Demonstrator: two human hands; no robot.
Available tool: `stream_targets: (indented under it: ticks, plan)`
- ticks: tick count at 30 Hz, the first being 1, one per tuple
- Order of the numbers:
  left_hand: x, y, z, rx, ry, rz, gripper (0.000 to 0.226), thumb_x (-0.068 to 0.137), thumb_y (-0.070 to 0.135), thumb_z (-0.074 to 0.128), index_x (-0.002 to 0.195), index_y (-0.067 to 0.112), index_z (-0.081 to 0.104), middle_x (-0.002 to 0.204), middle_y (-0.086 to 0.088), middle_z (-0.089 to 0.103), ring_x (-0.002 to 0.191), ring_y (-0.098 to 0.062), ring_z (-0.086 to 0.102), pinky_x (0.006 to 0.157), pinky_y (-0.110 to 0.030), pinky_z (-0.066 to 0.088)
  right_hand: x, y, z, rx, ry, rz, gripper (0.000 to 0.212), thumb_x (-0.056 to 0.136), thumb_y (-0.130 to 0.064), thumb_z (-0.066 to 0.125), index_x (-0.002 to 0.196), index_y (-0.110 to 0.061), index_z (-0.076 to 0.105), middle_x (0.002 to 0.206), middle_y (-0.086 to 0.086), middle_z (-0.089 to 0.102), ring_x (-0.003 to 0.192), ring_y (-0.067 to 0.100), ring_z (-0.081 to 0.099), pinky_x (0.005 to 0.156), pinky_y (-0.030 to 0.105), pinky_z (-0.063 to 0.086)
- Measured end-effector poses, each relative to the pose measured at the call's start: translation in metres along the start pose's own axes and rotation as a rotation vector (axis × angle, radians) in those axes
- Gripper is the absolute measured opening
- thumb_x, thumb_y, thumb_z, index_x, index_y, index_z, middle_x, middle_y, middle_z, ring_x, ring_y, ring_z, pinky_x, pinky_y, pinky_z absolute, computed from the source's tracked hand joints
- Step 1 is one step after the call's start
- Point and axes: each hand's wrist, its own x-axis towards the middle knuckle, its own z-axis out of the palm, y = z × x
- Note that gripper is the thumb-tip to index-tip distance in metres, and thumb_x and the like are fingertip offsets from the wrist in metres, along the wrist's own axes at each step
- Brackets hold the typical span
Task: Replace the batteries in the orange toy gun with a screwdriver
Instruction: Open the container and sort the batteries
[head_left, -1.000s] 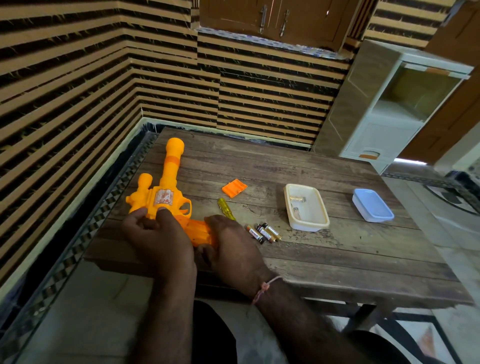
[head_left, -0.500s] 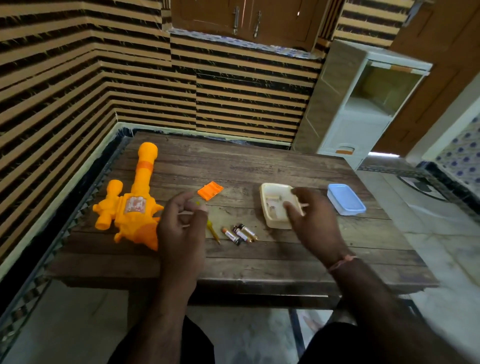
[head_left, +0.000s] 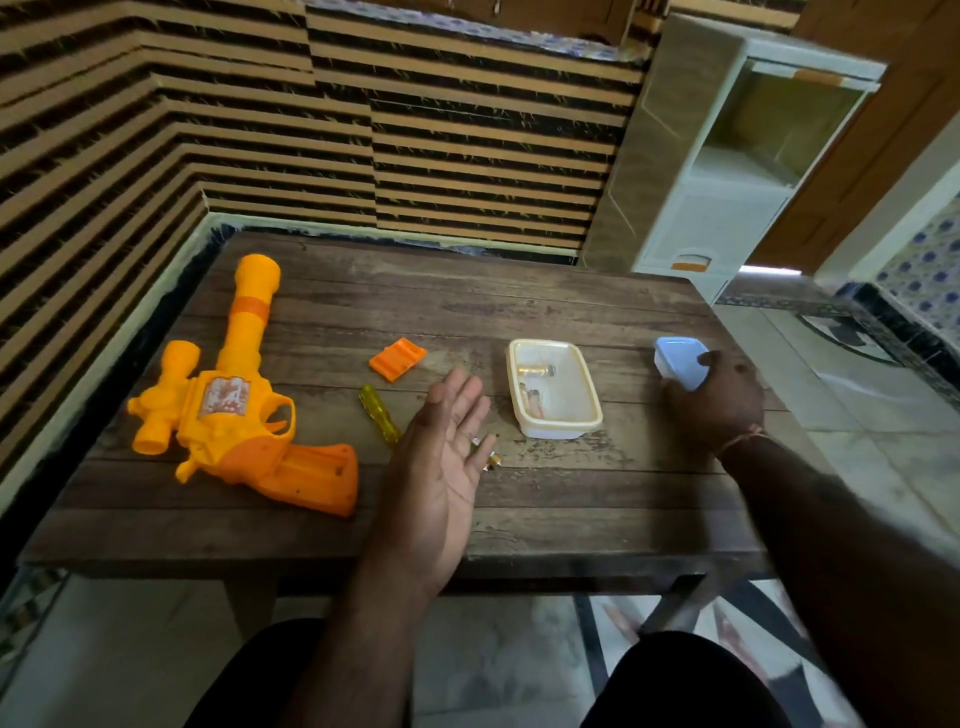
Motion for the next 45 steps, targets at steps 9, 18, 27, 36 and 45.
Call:
stream_targets:
  ticks: [9, 18, 27, 36, 45]
  plan:
    - [-0.005, 0.004, 0.004, -0.141, 0.029, -0.119, 0.067, 0.087, 0.063, 0.038, 0.135, 0.018, 0.056, 0.136, -0.006, 0.061, 0.122, -0.016, 0.060, 0.104, -0.038, 0.045, -0.175, -0.109, -0.029, 0.716, 0.087, -0.398, 0.045, 0.078, -0.051, 0.062, 0.115, -0.025, 0.057, 0.116, -0.003, 0.056, 0.100, 0.010, 0.057, 0.076, 0.024, 0.054]
    - [-0.027, 0.006, -0.009, -0.236, 0.144, -0.264, 0.069, 0.082, 0.067, 0.047, 0.112, 0.008, 0.064, 0.093, -0.013, 0.070, 0.082, -0.024, 0.069, 0.086, -0.040, 0.050, -0.253, -0.118, 0.003, 0.588, -0.070, -0.576, 0.060, 0.080, -0.057, 0.058, 0.128, -0.022, 0.061, 0.127, 0.000, 0.052, 0.118, 0.015, 0.050, 0.101, 0.032, 0.043]
    - [-0.038, 0.007, -0.008, -0.024, 0.233, -0.187, 0.073, 0.085, 0.070, 0.045, 0.115, 0.006, 0.061, 0.099, -0.019, 0.066, 0.086, -0.029, 0.067, 0.076, -0.039, 0.054, -0.268, -0.108, -0.007, 0.499, -0.084, -0.648, 0.077, 0.087, -0.074, 0.033, 0.135, -0.017, 0.056, 0.125, 0.002, 0.049, 0.118, 0.015, 0.045, 0.101, 0.033, 0.043]
    - [-0.036, 0.009, -0.005, 0.181, 0.332, -0.059, 0.067, 0.093, 0.064, 0.040, 0.114, 0.005, 0.062, 0.104, -0.025, 0.071, 0.095, -0.040, 0.070, 0.080, -0.048, 0.057, -0.276, -0.116, 0.005, 0.601, 0.069, -0.588, 0.059, 0.098, -0.056, 0.032, 0.129, -0.016, 0.061, 0.113, -0.003, 0.052, 0.105, 0.015, 0.047, 0.093, 0.037, 0.041]
    - [-0.039, 0.014, 0.004, 0.224, 0.342, 0.055, 0.072, 0.078, 0.074, 0.046, 0.109, 0.011, 0.065, 0.104, -0.018, 0.070, 0.101, -0.036, 0.068, 0.091, -0.056, 0.054, -0.281, -0.126, 0.008, 0.873, 0.087, -0.412, 0.061, 0.096, -0.063, 0.027, 0.126, -0.022, 0.062, 0.102, -0.013, 0.052, 0.102, 0.013, 0.054, 0.091, 0.038, 0.045]
